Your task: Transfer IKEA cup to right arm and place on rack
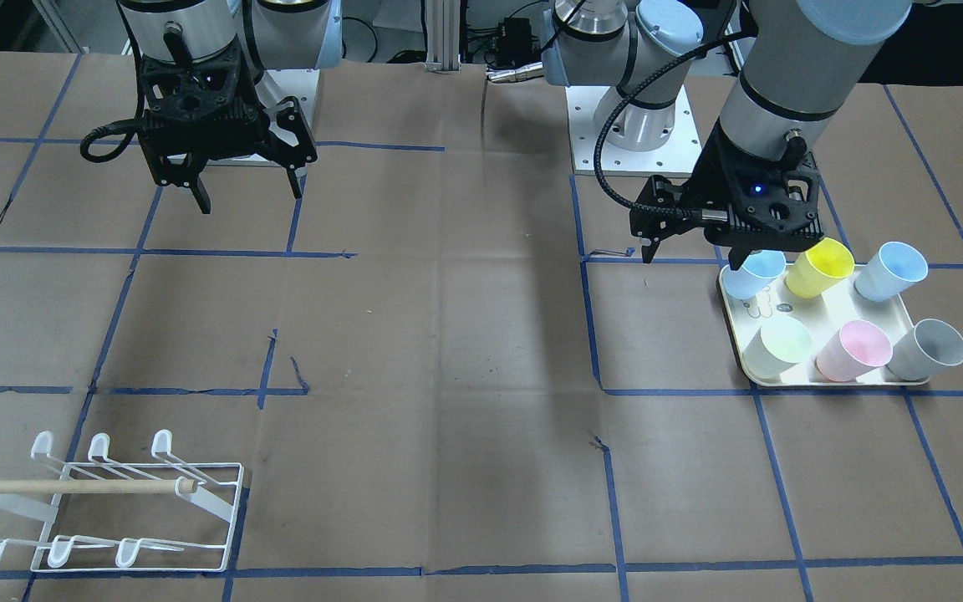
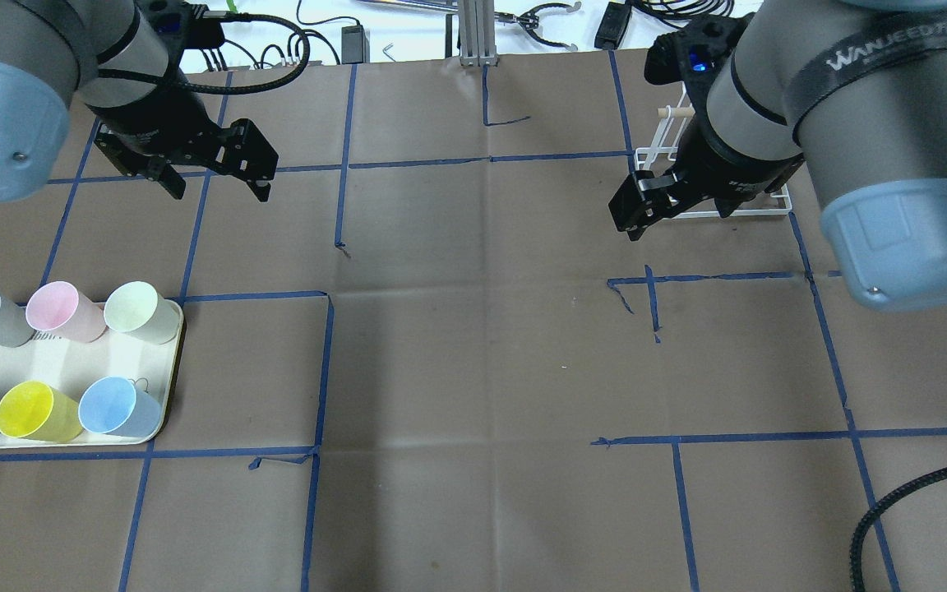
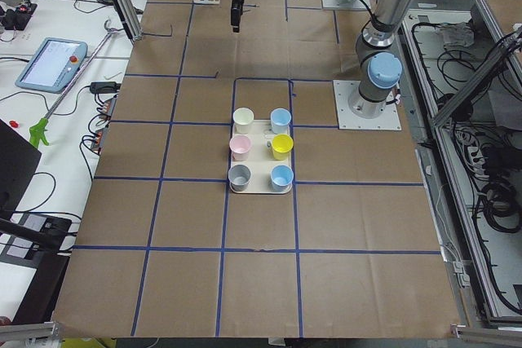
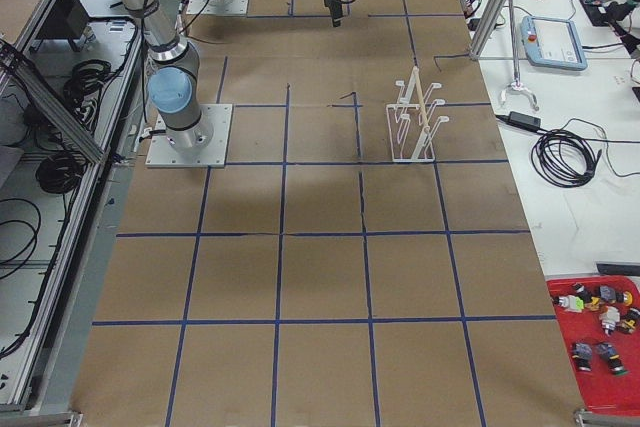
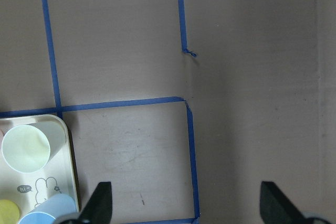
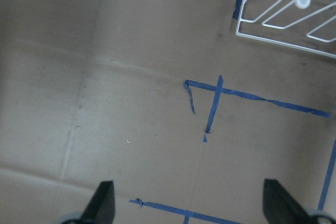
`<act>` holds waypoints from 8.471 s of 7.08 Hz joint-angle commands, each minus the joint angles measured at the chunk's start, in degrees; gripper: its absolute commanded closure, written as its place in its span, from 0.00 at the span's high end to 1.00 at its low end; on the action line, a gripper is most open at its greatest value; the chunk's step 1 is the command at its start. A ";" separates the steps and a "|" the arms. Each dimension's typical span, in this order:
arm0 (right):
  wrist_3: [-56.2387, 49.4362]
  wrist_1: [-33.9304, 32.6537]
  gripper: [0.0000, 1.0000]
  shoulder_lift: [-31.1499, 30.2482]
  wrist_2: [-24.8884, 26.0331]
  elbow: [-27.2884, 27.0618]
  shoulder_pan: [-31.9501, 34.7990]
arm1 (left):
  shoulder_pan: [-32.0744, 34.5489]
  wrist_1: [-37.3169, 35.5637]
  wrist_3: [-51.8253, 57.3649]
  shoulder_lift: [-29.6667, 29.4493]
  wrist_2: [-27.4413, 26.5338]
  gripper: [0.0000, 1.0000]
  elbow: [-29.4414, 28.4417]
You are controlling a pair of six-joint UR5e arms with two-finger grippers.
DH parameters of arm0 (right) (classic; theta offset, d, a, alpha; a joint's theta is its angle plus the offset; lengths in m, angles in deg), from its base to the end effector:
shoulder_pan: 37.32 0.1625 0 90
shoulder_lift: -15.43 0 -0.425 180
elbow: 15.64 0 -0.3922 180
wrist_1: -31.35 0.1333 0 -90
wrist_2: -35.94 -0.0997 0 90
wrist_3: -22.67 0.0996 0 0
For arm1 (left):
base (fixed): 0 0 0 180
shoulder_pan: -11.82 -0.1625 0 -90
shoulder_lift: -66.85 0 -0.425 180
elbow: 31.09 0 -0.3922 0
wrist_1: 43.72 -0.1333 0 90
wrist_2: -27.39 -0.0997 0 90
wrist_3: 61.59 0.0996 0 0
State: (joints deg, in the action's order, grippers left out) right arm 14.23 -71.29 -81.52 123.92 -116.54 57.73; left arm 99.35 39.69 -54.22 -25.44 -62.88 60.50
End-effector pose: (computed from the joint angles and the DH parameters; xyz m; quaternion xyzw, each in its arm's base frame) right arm 0.1762 -0.4396 0.4740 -0.1184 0.9899 -0.0762 0.0153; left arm -0.1106 -0.5178 0.4658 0.0427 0.9988 -0.0234 0.0044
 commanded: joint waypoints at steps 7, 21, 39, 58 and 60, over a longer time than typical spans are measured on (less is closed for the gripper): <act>0.00 -0.01 1.00 0.00 0.00 0.00 0.06 | -0.09 -0.35 0.37 0.71 0.00 1.00 1.14; -0.26 -0.10 1.00 0.00 0.17 -0.26 0.23 | -21.88 -28.54 19.79 -6.30 0.18 1.00 21.52; 58.73 -44.18 1.00 2.55 -12.92 -11.67 0.49 | -22.41 -20.18 19.27 -2.82 0.51 0.00 15.06; 79.63 -77.54 1.00 11.51 -42.72 -24.09 -5.48 | -2.49 -87.77 17.26 -10.61 45.71 0.02 26.18; 79.98 -77.62 1.00 14.48 -42.80 -22.51 -4.96 | 0.26 -103.97 4.04 -14.39 45.88 0.02 26.71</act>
State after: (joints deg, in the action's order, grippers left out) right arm 94.12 -148.91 -68.93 81.31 -140.22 52.40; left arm 98.12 -54.73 -42.86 -37.53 -17.17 86.81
